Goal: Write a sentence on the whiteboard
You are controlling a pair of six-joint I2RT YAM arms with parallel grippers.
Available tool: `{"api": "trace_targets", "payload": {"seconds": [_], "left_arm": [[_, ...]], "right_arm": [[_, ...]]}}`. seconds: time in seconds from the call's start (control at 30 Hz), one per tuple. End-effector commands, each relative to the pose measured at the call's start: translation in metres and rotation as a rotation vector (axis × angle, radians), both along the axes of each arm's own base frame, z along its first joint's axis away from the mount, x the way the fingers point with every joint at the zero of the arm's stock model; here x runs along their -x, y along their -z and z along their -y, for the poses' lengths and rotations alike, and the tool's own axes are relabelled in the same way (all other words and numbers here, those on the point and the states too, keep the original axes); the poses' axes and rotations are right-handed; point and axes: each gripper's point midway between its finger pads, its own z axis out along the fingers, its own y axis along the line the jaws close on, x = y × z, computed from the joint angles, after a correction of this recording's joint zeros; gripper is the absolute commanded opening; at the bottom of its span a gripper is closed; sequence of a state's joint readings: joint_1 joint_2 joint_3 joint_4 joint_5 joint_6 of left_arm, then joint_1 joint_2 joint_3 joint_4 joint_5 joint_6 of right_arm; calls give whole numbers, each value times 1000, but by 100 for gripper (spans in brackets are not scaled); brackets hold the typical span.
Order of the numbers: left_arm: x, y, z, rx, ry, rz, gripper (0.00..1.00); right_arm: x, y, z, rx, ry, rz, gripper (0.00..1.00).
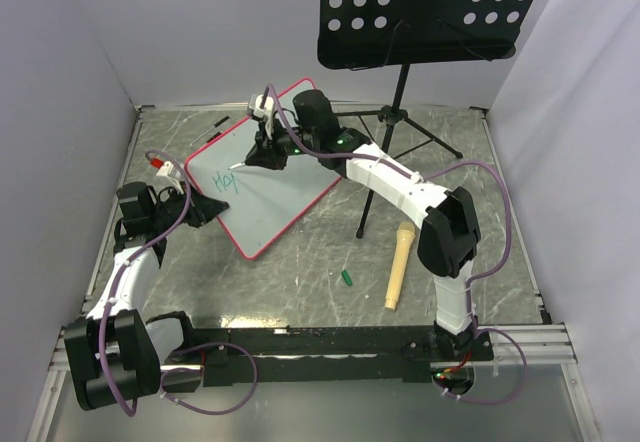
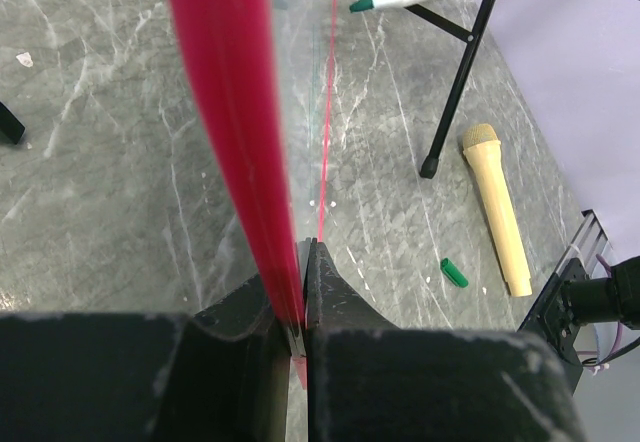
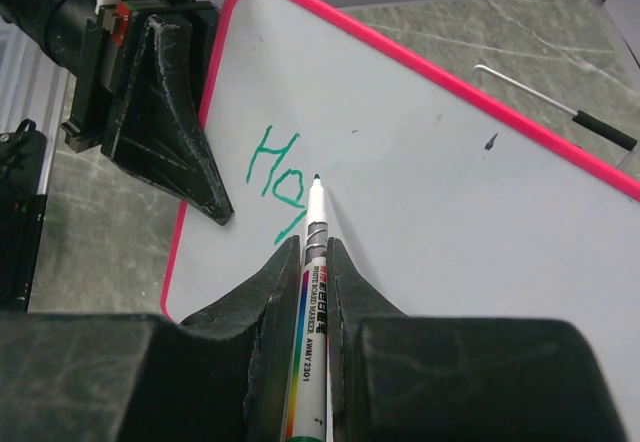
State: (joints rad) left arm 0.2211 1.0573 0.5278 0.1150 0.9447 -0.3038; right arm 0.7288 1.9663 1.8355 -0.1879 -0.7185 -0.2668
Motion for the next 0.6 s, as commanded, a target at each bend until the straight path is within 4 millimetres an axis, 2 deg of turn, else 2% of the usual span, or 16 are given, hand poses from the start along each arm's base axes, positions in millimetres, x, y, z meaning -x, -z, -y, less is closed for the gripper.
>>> {"api": "trace_targets", "payload": {"seconds": [0.0, 0.57], "left_arm": [[-11, -17, -4, -64, -2, 113, 1], [-11, -17, -5, -65, -6, 113, 1]], "right_arm": [[-11, -20, -2, -30, 14, 48, 0], [-6, -1, 1, -4, 1, 27, 0]]}}
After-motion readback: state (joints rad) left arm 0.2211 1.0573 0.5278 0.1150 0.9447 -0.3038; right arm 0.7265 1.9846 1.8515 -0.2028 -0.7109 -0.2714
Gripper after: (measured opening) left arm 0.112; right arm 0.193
